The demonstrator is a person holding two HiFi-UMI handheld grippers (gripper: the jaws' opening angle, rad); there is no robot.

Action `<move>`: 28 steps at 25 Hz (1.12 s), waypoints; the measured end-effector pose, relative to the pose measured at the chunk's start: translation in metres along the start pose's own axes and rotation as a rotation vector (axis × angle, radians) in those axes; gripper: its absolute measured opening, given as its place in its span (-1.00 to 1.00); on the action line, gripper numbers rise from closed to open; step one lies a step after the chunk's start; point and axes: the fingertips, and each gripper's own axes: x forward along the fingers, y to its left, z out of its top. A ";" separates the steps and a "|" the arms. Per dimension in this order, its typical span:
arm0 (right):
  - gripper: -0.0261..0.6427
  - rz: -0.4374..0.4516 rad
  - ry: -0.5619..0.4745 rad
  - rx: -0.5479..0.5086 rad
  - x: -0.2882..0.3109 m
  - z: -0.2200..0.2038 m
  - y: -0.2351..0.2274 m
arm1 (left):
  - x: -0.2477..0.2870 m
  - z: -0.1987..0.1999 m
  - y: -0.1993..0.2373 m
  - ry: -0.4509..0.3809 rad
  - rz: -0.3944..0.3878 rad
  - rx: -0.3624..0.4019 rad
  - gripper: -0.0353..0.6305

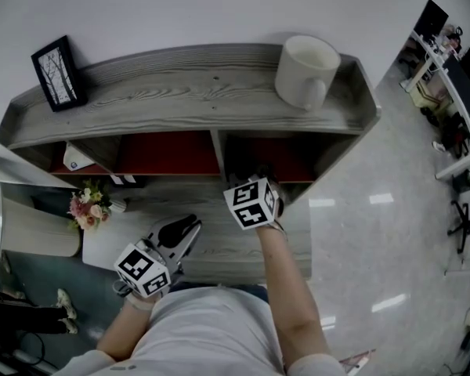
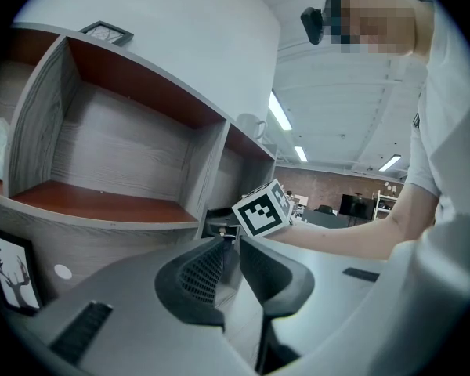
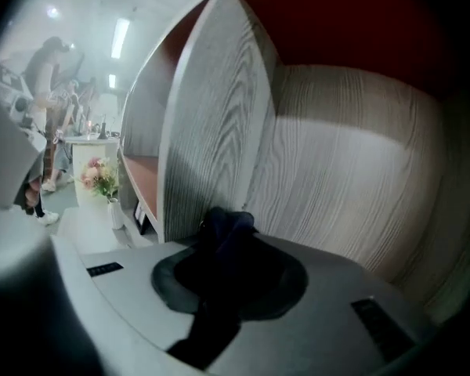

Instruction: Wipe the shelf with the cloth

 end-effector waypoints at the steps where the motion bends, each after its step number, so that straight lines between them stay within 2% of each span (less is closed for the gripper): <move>1: -0.73 -0.021 -0.015 -0.017 -0.001 0.002 0.000 | 0.000 0.000 0.000 0.000 -0.001 0.001 -0.74; 4: -0.73 -0.046 -0.091 0.011 -0.010 0.017 -0.003 | 0.000 -0.001 -0.001 0.003 -0.001 0.001 -0.74; 9: -0.73 -0.094 -0.267 0.051 -0.038 0.076 -0.018 | -0.002 0.000 -0.001 0.003 0.005 0.004 -0.74; 16: -0.73 -0.119 -0.431 -0.002 -0.065 0.139 -0.033 | -0.005 0.002 0.000 0.000 0.020 0.008 -0.74; 22: -0.73 -0.148 -0.527 -0.008 -0.084 0.167 -0.037 | -0.009 0.002 0.003 -0.003 0.031 0.009 -0.74; 28: -0.73 -0.150 -0.612 -0.012 -0.107 0.175 -0.027 | -0.008 0.002 0.004 -0.003 0.033 0.006 -0.74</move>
